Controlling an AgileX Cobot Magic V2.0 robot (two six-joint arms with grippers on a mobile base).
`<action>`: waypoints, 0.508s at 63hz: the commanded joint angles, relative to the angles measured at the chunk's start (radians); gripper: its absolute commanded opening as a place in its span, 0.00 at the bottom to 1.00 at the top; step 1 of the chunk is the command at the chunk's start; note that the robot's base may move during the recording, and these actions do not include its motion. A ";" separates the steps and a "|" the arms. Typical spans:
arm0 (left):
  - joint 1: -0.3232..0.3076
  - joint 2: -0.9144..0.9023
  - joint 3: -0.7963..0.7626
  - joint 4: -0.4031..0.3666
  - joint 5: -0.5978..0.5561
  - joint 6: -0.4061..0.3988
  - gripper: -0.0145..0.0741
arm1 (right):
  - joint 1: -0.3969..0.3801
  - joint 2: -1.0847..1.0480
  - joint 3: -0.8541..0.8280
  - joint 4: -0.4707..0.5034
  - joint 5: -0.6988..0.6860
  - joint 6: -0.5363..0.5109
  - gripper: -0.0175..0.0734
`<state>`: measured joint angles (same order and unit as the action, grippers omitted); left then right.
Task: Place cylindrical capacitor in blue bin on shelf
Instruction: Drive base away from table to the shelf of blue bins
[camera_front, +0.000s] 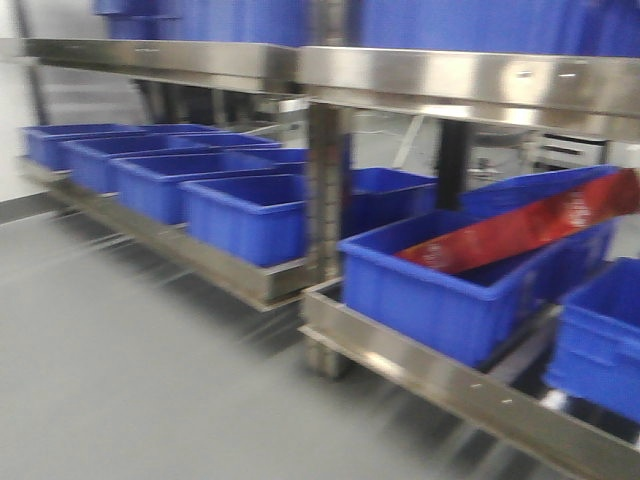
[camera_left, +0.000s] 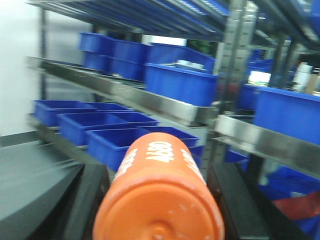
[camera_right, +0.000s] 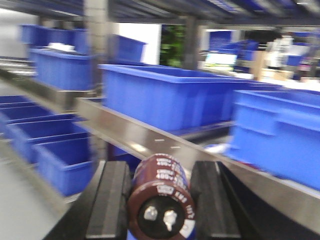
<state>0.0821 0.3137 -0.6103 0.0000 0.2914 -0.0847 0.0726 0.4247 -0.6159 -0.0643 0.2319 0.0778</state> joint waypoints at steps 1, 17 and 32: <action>0.004 -0.005 -0.001 0.000 -0.025 -0.001 0.04 | -0.004 -0.002 0.000 -0.013 -0.030 0.000 0.01; 0.004 -0.005 -0.001 0.000 -0.025 -0.001 0.04 | -0.004 -0.002 0.000 -0.013 -0.030 0.000 0.01; 0.004 -0.005 -0.001 0.000 -0.025 -0.001 0.04 | -0.004 -0.002 0.000 -0.013 -0.030 0.000 0.01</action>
<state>0.0821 0.3137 -0.6103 0.0000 0.2914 -0.0828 0.0726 0.4247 -0.6159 -0.0643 0.2319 0.0778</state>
